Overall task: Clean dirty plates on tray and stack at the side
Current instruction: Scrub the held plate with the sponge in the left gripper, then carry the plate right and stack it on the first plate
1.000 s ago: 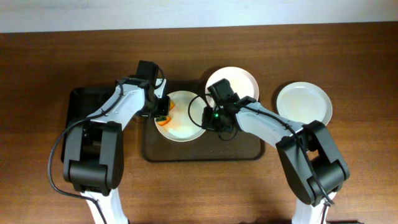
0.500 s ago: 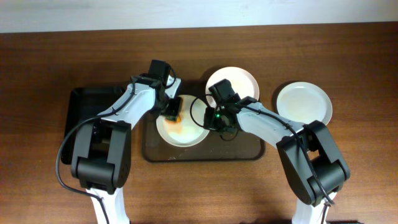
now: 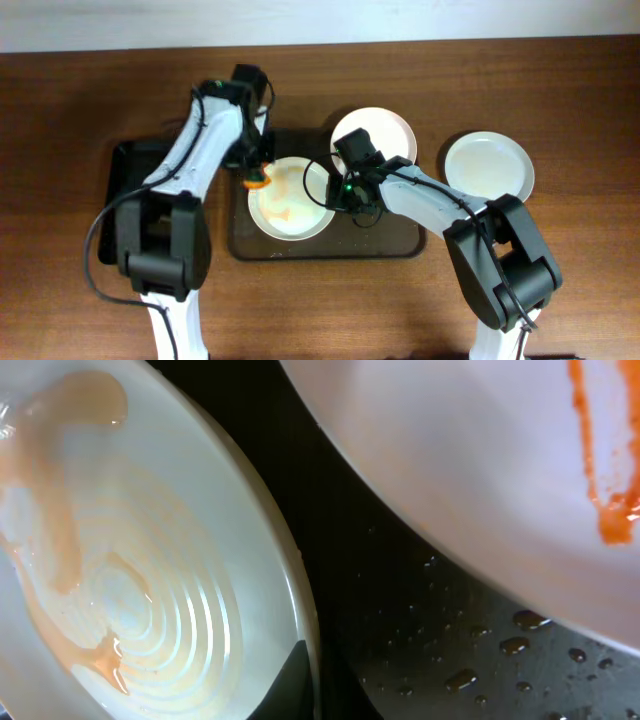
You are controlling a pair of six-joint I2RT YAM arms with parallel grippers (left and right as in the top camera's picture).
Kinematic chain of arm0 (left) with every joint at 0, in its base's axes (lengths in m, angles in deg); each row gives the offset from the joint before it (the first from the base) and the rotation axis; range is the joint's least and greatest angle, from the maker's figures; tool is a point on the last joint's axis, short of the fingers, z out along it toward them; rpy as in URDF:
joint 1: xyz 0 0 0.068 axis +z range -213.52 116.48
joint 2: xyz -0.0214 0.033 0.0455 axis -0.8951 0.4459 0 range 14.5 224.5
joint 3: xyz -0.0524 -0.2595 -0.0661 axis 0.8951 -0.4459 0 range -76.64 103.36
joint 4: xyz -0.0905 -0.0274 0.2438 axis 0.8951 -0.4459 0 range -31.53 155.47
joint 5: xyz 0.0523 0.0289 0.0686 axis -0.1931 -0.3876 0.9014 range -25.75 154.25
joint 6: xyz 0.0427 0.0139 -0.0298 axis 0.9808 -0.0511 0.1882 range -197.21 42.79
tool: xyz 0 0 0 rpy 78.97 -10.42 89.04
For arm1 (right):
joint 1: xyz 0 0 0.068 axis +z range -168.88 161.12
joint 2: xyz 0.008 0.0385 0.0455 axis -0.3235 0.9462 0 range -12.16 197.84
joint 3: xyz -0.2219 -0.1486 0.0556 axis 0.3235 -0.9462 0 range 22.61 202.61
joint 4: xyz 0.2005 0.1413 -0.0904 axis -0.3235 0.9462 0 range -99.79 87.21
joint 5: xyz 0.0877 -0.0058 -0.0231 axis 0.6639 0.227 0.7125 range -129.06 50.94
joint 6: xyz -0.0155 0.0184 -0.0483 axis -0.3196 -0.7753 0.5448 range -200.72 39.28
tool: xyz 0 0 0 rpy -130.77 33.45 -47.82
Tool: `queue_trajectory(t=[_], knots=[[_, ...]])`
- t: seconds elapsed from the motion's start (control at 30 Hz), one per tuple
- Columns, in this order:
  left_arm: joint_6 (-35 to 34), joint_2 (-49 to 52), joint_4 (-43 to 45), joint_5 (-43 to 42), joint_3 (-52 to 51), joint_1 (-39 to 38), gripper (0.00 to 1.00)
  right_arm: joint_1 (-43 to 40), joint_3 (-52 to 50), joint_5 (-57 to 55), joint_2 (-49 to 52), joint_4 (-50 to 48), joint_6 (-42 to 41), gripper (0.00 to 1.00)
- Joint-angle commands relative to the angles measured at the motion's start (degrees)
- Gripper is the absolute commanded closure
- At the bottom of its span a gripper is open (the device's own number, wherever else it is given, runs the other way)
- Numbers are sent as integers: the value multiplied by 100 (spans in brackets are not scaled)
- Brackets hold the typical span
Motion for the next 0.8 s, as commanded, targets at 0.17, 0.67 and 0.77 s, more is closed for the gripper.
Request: queue_trajectory(t=[0.17, 0.67, 0.77], knots=[[505, -70, -798, -201, 1727, 627, 100, 33, -138, 293, 111, 98, 216, 96], [503, -70, -800, -203, 1727, 627, 100, 1134, -120, -5359, -2874, 1475, 1777, 96], [503, -70, -798, -203, 1727, 623, 100, 1786, -120, -6959, -2616, 1215, 2559, 96]])
